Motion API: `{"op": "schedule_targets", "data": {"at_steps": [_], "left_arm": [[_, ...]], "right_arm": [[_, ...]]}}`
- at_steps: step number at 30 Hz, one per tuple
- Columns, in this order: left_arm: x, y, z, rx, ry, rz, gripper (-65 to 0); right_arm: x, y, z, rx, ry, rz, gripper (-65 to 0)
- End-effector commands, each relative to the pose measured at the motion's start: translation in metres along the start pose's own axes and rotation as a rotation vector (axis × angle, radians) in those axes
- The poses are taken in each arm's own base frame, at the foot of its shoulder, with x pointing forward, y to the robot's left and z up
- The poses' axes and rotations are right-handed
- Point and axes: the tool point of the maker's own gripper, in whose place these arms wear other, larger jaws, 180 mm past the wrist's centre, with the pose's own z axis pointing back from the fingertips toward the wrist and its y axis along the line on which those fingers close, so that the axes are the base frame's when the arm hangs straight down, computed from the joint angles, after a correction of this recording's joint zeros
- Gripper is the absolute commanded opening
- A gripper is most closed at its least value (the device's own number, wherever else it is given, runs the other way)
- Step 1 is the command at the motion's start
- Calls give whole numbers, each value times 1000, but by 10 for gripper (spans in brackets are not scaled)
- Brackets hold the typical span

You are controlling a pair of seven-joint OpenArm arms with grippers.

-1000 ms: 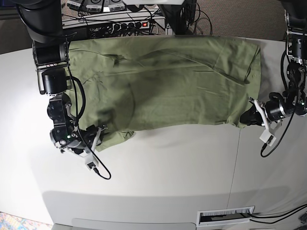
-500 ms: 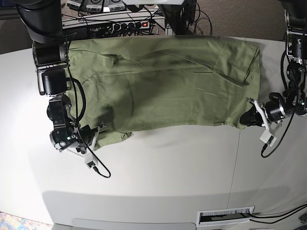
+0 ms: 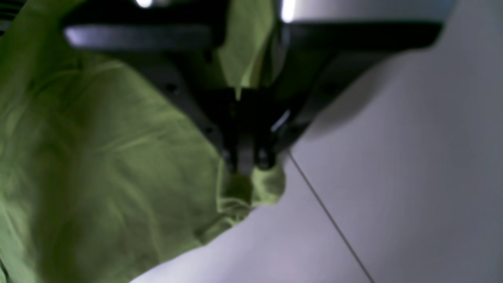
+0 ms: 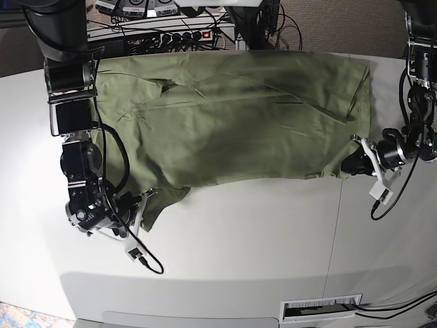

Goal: Fold the T-shirt properly
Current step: 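Close both grippers on the hem corners of the green T-shirt, then lift the hem with both grippers and fold it over toward the collar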

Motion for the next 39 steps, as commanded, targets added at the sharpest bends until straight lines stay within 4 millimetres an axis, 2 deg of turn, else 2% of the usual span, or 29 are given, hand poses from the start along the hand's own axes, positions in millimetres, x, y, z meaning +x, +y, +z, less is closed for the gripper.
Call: {"op": "schedule_targets", "data": {"at_steps": [1,6,12,15,20,24,32,39], "left_arm": [[20,2,10,-6,-51,-11,-650],[19,-7,11,-47,-23,6,-650],[28,-30,14,-78,36,-103,-650],[31,-45,17,-97,74,-173,-650],[33,-62,20,-110,104,-254,-650],[21,-59,25,-100,158,-260,-650],[-24,-45,45,-72,281,-230,-650],[-48,-52,48,-103,318,-187,-650]], "right_arm": [[9,-19,12,-44,-28,3,-650],[-26,-19,9,-35,35,-2,-650],[-53,-17,19,-59,64,45,-650],[-63,-13,19,-55,81,54,-650],[-69,-9,25,-57,63,41,-650],[-76,-4,30,-30,34,-9,-650],[-96,3,46,-28,-18,-75,-650],[-114,11,47,-21,6,-76,-650]]}}
